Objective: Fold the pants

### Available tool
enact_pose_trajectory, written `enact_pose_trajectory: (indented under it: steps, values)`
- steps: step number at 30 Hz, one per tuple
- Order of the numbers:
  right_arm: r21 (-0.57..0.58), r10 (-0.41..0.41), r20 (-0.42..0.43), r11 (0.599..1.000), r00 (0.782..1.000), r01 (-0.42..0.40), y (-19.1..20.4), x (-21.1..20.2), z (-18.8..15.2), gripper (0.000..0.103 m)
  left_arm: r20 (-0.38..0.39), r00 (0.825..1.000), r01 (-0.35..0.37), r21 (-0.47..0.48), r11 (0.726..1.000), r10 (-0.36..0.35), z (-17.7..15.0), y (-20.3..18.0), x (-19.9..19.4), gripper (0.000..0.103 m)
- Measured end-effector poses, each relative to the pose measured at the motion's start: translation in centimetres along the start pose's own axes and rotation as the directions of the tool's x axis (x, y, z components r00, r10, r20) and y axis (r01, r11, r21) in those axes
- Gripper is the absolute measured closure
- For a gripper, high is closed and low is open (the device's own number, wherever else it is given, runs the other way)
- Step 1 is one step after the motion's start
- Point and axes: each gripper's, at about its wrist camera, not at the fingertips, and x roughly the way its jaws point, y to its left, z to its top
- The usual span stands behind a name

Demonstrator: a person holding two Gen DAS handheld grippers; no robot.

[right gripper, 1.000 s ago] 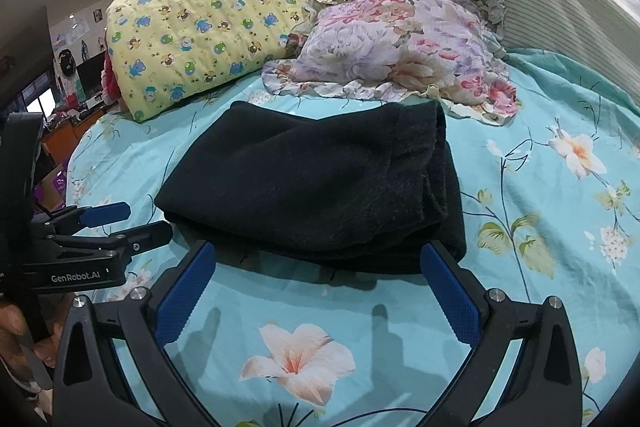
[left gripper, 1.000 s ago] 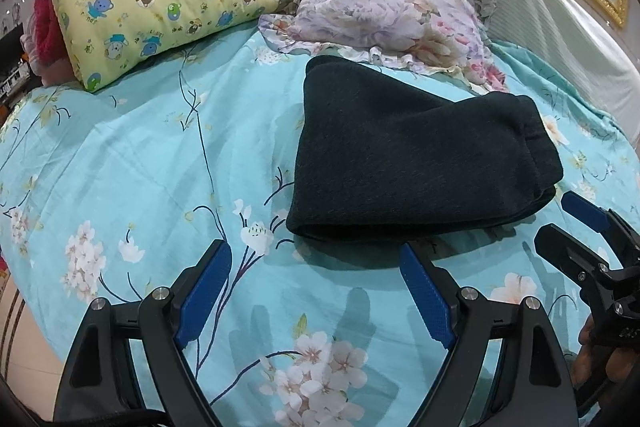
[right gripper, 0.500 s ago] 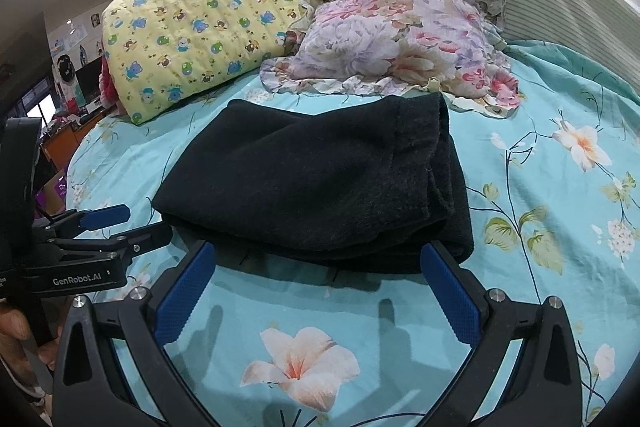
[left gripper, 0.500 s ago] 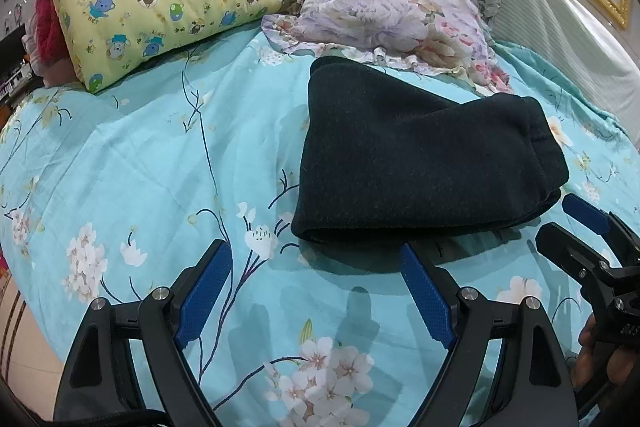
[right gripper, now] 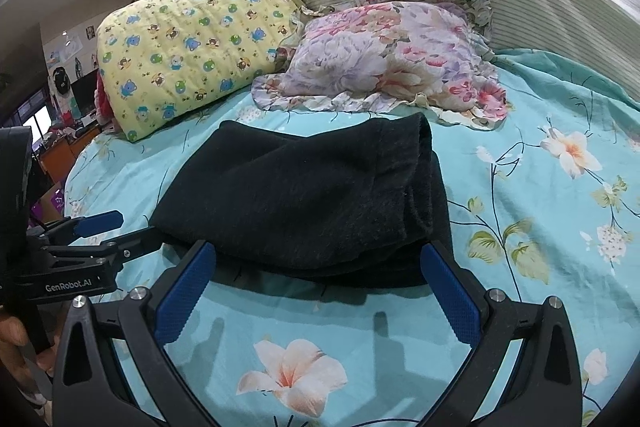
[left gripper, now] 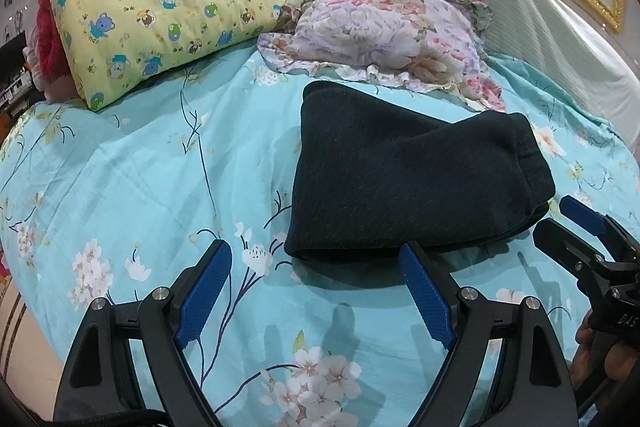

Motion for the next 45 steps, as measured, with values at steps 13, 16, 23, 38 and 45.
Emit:
enact_pose_trajectory:
  steps: [13,16,23,38,45]
  values:
    - [0.007,-0.001,0.015,1.0,1.0,0.001,-0.2,-0.5,0.3,0.001,0.0,1.0,0.006,0.006,1.0,-0.006,0.0,-0.3,-0.2,0.017]
    - [0.007,-0.002,0.012,1.0,1.0,0.002,-0.1,-0.4,0.3,0.001,0.0,1.0,0.007,0.006,1.0,-0.007,0.0,-0.3,-0.2,0.017]
    - [0.007,0.0,0.006,1.0,1.0,0.0,-0.1,-0.2,0.2,0.001,-0.002,1.0,0.009,0.008,1.0,-0.009,0.1,-0.6,0.0,0.017]
    - [0.016,-0.004,0.001,1.0,1.0,0.004,-0.3,0.1,0.2,0.001,-0.001,1.0,0.011,-0.007,1.0,-0.011,0.5,-0.4,0.2,0.017]
    - [0.018,-0.004,0.005,1.0,1.0,0.004,-0.3,0.2,0.4,0.001,0.011,1.0,0.004,0.005,1.0,-0.005,1.1,-0.7,0.2,0.017]
